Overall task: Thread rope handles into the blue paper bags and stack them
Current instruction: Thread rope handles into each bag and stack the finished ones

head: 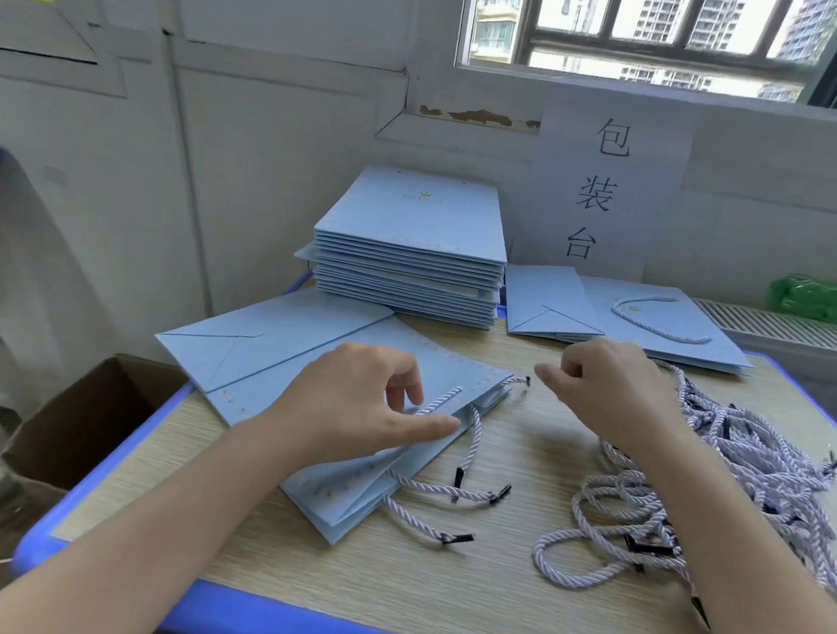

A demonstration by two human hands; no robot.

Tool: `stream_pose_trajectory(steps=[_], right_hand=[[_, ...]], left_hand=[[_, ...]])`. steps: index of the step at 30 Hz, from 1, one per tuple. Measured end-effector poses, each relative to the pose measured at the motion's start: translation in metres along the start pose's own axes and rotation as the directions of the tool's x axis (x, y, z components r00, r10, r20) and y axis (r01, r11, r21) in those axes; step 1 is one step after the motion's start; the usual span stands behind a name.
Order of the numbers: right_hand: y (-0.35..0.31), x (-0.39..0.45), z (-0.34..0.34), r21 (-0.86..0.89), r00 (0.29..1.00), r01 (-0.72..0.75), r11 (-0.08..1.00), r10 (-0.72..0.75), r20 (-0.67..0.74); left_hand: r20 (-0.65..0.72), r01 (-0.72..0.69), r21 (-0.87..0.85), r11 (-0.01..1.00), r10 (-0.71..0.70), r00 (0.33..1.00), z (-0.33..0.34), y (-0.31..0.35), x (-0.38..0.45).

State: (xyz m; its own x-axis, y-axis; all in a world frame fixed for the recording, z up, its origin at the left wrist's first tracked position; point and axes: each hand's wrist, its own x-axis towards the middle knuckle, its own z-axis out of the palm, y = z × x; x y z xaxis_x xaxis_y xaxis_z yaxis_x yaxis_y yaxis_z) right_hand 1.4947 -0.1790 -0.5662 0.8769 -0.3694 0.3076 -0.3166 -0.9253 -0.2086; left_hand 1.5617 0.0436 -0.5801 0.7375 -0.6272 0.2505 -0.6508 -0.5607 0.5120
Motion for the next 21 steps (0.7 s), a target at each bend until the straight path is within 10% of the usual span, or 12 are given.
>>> stream_pose_trajectory(steps=[8,15,21], right_hand=[[-0.037,-0.018,0.0,0.575,0.866,0.117,0.81,-0.367,0.341],[-0.042,-0.029,0.009,0.568,0.942,0.13,0.813,-0.279,0.184],[-0.051,-0.027,-0.025,0.381,0.937,-0.045,0.923,-0.093,0.337]], left_hand=[[0.024,-0.053,0.169,0.984,0.05,0.998,0.011,0.003,0.003],[-0.07,-0.074,-0.108,0.991,0.067,0.995,0.013,0.005,0.0],[-0.247,-0.089,-0.174,0.981,0.044,0.968,-0.025,0.033,0.01]])
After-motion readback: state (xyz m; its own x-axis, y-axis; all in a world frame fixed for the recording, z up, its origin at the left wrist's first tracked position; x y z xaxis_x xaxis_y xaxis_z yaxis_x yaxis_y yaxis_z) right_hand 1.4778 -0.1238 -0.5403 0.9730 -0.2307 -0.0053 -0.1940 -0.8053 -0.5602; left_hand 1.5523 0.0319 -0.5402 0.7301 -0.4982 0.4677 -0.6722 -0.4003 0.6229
